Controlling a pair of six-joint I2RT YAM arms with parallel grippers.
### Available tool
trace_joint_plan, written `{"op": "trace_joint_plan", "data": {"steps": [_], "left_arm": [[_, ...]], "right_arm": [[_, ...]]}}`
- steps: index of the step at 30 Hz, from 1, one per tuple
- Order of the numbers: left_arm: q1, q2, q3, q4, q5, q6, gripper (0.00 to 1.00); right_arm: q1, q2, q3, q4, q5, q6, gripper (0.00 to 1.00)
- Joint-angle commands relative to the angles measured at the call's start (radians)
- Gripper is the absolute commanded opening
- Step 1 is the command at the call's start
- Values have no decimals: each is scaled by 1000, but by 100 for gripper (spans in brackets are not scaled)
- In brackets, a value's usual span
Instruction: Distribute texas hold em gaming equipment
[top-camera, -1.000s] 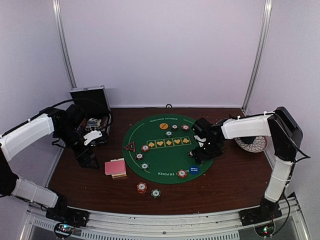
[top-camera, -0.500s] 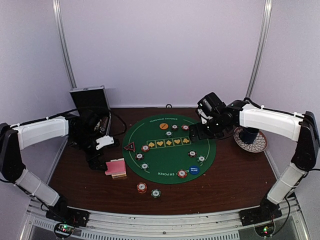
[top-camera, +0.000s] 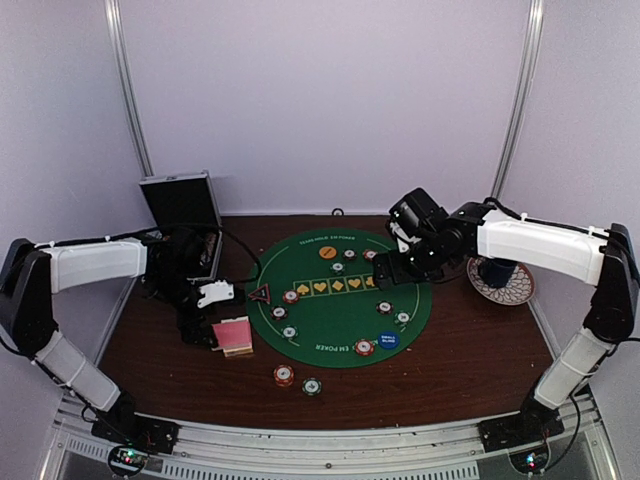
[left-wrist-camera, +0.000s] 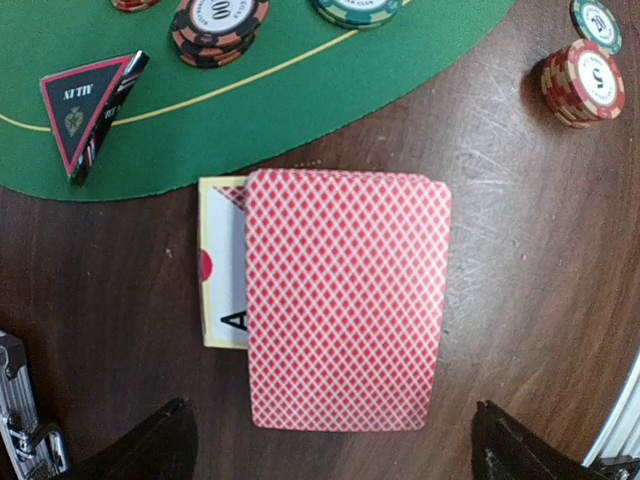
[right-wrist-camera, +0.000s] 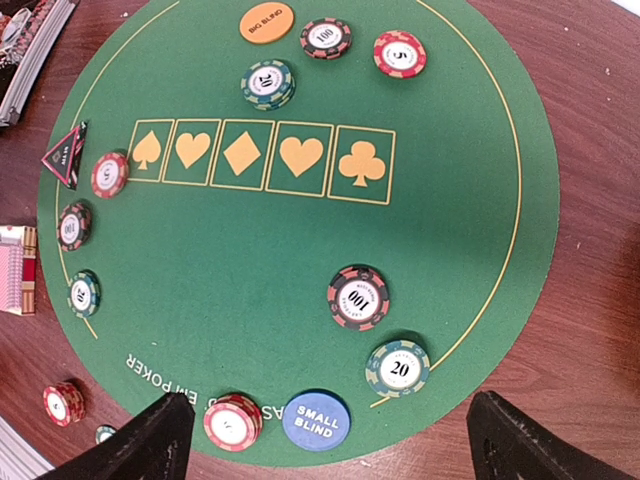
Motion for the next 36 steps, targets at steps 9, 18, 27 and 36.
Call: {"op": "trace_joint_plan", "data": {"steps": [9, 18, 27, 36], "left_arm": [[-26, 56, -5, 40, 13, 50, 98], [-26, 74, -14, 51, -3, 60, 98], [-26, 92, -34, 66, -19, 70, 98], [-26, 118, -50, 115, -25, 70, 98]], "right_arm": [[18, -35, 44, -37, 8, 0, 100], [19, -30, 60, -41, 1, -5, 100], [21, -28, 64, -39, -4, -7, 99], [23, -26, 67, -41, -12, -6, 100]]}}
